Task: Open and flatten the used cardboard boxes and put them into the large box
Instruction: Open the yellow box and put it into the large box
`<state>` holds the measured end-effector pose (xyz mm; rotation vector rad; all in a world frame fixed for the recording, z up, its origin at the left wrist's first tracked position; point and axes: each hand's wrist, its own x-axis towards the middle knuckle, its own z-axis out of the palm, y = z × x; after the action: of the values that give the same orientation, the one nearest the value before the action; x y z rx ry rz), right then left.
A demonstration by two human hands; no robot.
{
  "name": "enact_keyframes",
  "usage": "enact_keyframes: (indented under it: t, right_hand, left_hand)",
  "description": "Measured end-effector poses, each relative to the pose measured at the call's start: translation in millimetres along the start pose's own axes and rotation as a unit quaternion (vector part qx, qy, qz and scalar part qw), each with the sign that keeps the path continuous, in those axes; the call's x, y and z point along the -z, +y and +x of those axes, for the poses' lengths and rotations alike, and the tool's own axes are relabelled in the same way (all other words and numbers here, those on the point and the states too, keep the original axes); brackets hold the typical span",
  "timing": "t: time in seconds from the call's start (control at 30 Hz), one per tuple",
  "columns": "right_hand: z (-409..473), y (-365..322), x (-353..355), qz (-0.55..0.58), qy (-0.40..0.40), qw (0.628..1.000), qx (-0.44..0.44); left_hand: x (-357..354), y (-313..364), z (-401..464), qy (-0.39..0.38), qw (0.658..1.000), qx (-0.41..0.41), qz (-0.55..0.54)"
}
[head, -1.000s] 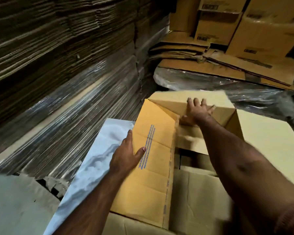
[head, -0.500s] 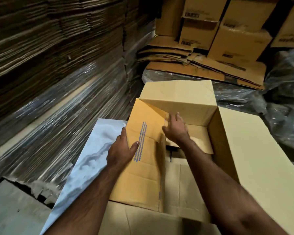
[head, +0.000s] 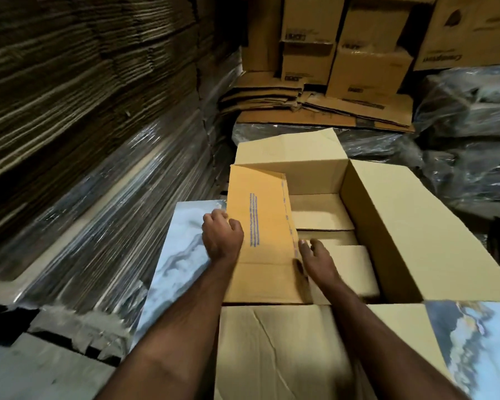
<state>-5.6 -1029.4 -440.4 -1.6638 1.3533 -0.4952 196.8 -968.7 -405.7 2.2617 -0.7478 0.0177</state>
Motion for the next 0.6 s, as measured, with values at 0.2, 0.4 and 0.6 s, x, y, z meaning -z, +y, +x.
enact_keyframes:
  t: [0.2, 0.4, 0.6]
  right_hand:
    - [-21.9, -8.1, 7.8, 0.141, -0.021, 0.989, -0.048]
    - [-45.9, -68.7, 5.6, 0.395, -0.126, 0.909, 0.025]
    - [-60.0, -103.2, -30.6, 0.312, -0.25, 0.915, 0.049]
  left_hand:
    - [14.5, -9.1, -20.4, -0.077, 0.997, -0.005, 0.031]
    - [73.7, 44.3, 6.9, -0.259, 0.96, 0.026, -0.1]
    - [132.5, 66.3, 26.9, -0.36, 0.928, -0.019, -0.091]
